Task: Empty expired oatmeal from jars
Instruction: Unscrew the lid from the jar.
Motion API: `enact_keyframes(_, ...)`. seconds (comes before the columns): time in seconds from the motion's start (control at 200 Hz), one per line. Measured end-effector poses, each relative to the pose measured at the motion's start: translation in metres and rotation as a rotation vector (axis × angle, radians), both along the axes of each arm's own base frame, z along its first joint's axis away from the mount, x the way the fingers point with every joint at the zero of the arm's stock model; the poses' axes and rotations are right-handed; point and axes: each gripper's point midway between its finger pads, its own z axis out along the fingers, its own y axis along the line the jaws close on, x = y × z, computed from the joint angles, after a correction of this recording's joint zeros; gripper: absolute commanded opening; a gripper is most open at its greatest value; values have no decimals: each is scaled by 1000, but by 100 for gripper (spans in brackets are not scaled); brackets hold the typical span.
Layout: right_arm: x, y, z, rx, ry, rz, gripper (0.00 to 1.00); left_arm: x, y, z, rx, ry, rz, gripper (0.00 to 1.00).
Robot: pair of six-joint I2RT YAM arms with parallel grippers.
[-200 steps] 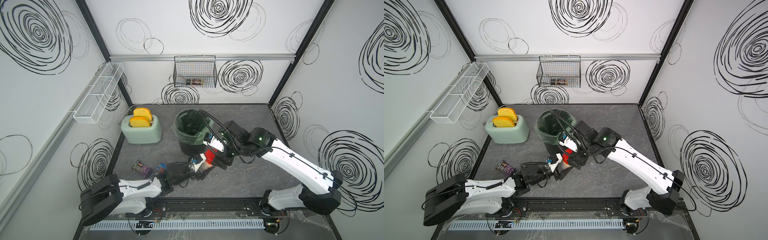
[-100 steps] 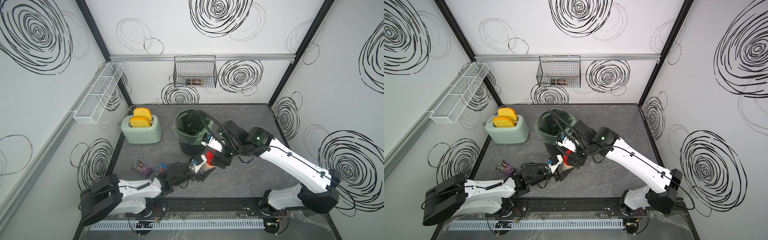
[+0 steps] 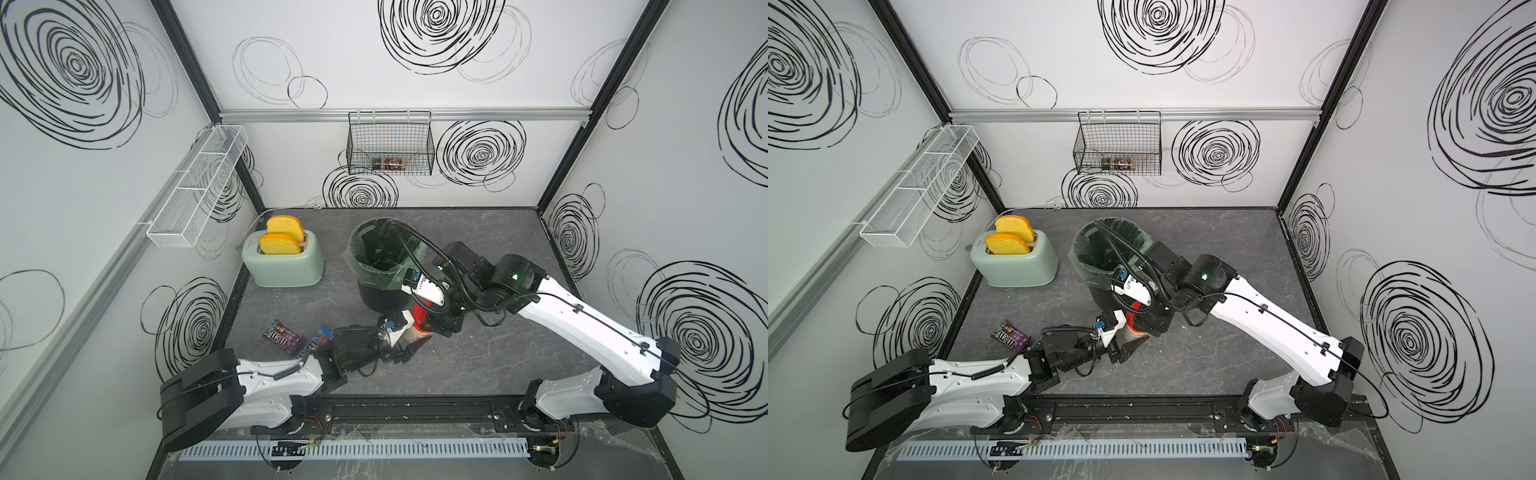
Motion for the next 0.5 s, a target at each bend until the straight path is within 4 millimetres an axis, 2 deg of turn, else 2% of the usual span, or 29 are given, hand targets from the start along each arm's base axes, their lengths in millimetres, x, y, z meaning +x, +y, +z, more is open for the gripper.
enact_keyframes(0.205, 1, 2, -1, 8, -14, 15, 49, 3, 5, 0, 2, 12, -35, 54)
enact_keyframes(0.265, 1, 4, -1, 16, -25, 34, 42, 3, 7, 0, 5, 18, -51, 53)
enact_keyframes(0.37, -2, 2, -3, 24, -34, 79, 35, -1, 8, 0, 12, 29, -89, 54)
enact_keyframes(0.5, -8, -3, -6, 21, -47, 136, 30, -8, 7, -2, 21, 43, -142, 54)
